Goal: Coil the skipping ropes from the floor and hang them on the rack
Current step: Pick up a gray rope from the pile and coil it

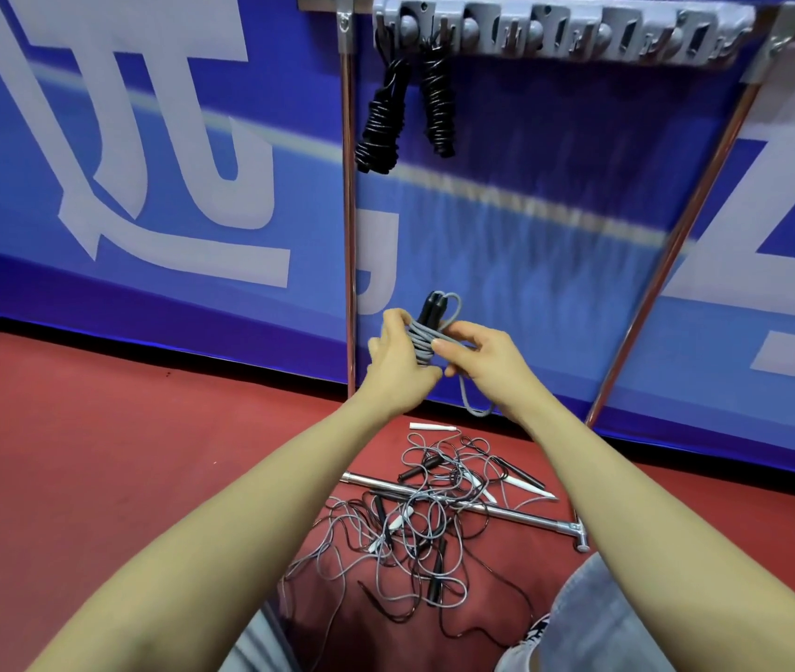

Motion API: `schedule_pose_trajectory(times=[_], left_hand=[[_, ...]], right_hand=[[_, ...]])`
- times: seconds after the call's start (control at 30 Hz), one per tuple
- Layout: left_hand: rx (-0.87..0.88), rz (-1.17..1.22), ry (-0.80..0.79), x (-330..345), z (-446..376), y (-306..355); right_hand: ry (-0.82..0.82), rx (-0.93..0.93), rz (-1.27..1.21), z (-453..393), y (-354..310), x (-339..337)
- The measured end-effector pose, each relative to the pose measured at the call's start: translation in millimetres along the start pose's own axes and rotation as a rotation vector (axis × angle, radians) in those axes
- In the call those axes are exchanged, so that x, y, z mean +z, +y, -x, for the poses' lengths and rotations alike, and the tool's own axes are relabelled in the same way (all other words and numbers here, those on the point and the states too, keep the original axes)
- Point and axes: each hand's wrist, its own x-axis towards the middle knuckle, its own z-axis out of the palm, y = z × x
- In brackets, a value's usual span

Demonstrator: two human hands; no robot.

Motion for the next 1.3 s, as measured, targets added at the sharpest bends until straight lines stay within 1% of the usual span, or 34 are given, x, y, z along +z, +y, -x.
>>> schedule_pose_trajectory(times=[0.1, 0.23, 0.37, 0.5, 0.63, 0.73, 0.83, 0.9, 0.93, 1.0, 1.1, 1.13, 1.23, 1.3], left_hand=[[0.015, -0.223, 0.015, -2.9, -2.4, 4.6], [0.11, -0.378, 0.07, 0.2, 1.3, 8.0], [0.124, -0.594, 0.19, 3.7, 3.5, 12.6], [0.101, -0.631, 0.205, -5.7, -4.1, 6.0], [0.101, -0.525, 0.217, -11.7, -7.9, -2.8], [0.082, -0.26, 0.211, -12.9, -8.7, -5.1], [0.003, 0.06, 0.197, -13.9, -8.8, -1.8], [-0.05, 0.212, 0.187, -16.9, -10.0, 0.8], [-0.044, 0.26, 0.177, -17.8, -11.1, 1.0], [-0.031, 0.291, 0.145, -19.8, -12.0, 1.6], [-0.051, 0.362, 0.069, -19.1, -8.3, 6.0], [-0.039, 0.352, 0.054, -19.0, -6.7, 8.0], [0.001, 0.285, 0.057, -20.0, -5.0, 8.4], [0.003, 0.265, 0.068, -21.4, -5.6, 7.3]], right_hand=[[0.041, 0.011, -0.008, -0.3, 3.5, 0.5], [0.127, 0.019, -0.047, 0.6, -1.4, 1.7], [0.065, -0.001, -0.031, 2.3, -10.4, 1.7], [-0.016, 0.021, -0.009, 3.6, -11.3, 2.7], [0.019, 0.038, 0.068, 3.8, -12.8, 4.8], [0.109, 0.021, 0.022, 2.7, -14.2, 5.7], [0.16, -0.015, -0.119, 3.3, -12.9, 6.2], [0.207, 0.015, -0.283, 2.6, -8.1, 4.9], [0.227, 0.032, -0.354, 1.7, -5.6, 3.1], [0.251, 0.041, -0.392, -1.2, -2.8, 0.1], [0.32, 0.058, -0.353, -7.2, -1.0, -1.7], [0.337, 0.078, -0.361, -9.3, 0.0, -1.1], [0.27, 0.172, -0.451, -11.9, 4.7, 1.6], [0.225, 0.195, -0.523, -10.5, 7.0, 2.9]])
